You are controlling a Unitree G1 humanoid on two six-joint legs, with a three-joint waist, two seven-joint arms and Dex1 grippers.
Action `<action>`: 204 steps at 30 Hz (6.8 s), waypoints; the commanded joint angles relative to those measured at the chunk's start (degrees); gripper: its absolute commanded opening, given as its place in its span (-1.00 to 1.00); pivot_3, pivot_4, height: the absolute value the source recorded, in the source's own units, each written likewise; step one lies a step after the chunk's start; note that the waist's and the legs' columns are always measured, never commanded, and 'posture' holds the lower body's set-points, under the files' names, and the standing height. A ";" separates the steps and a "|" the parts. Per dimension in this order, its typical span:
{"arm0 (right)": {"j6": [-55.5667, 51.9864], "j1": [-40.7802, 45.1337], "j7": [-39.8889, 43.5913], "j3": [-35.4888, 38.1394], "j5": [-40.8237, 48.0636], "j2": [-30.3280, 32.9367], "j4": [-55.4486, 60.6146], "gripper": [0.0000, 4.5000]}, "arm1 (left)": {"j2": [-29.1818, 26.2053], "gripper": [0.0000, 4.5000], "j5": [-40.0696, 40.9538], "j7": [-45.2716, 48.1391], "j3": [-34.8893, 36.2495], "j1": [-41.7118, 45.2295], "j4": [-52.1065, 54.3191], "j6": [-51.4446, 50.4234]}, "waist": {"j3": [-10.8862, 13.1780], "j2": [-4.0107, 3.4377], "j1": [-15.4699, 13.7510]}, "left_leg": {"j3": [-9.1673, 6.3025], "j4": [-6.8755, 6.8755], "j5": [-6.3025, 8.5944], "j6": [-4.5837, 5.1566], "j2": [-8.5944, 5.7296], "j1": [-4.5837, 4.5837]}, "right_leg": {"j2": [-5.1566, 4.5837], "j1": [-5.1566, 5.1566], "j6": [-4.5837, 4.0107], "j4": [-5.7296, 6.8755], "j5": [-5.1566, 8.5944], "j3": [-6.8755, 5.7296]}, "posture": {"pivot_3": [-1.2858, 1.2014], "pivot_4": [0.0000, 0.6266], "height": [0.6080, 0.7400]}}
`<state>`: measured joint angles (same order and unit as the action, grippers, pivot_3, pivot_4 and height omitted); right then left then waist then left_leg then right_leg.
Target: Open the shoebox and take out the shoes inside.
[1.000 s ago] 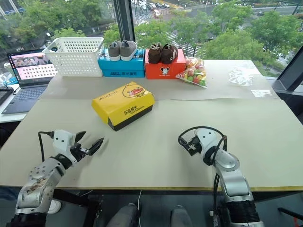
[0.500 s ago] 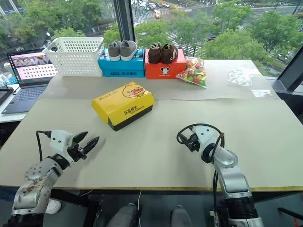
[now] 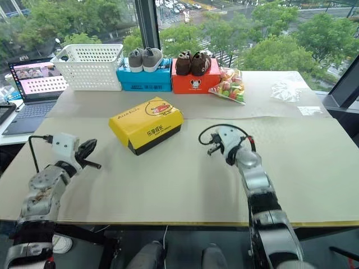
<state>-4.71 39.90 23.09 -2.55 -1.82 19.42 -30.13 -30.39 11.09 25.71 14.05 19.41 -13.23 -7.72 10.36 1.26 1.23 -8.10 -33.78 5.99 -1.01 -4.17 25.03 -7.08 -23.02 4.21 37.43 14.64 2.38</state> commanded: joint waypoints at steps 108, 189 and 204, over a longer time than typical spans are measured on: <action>13.54 24.74 9.47 1.16 -0.32 -16.49 -38.53 -0.95 | 15.96 -0.99 -12.05 12.98 -13.61 30.02 -47.80 25.94 | 0.12 0.24 3.21 | -0.05 -0.04 0.07 -0.10 0.01 -0.36 | 0.08 0.20 0.00 0.47 0.00 -0.02 | 0.03 -0.52 1.00; -36.39 27.29 31.48 -11.28 29.37 -19.18 16.18 -1.00 | -57.68 0.99 39.45 47.68 14.81 19.77 30.04 -53.19 | 0.61 0.26 3.15 | 0.56 0.11 0.49 -0.31 1.16 -0.25 | 0.88 -0.22 0.02 0.01 0.27 0.07 | 0.03 -0.52 1.00; -35.95 27.66 35.84 -11.71 25.13 -13.99 16.78 -1.00 | -56.23 0.99 36.52 45.69 16.11 11.53 32.56 -50.78 | 0.60 0.36 3.49 | 0.55 0.14 0.44 -0.45 1.18 -0.31 | 0.91 -0.50 -0.08 0.56 0.30 0.07 | 0.03 -0.52 1.00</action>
<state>-34.10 66.07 57.23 -18.46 19.44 2.42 -20.71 -86.98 50.08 70.98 29.92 32.14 19.20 -61.33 10.95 1.62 4.72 -7.54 -33.65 6.43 -1.46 -2.99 24.72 -6.17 -23.50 4.13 37.98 14.93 2.45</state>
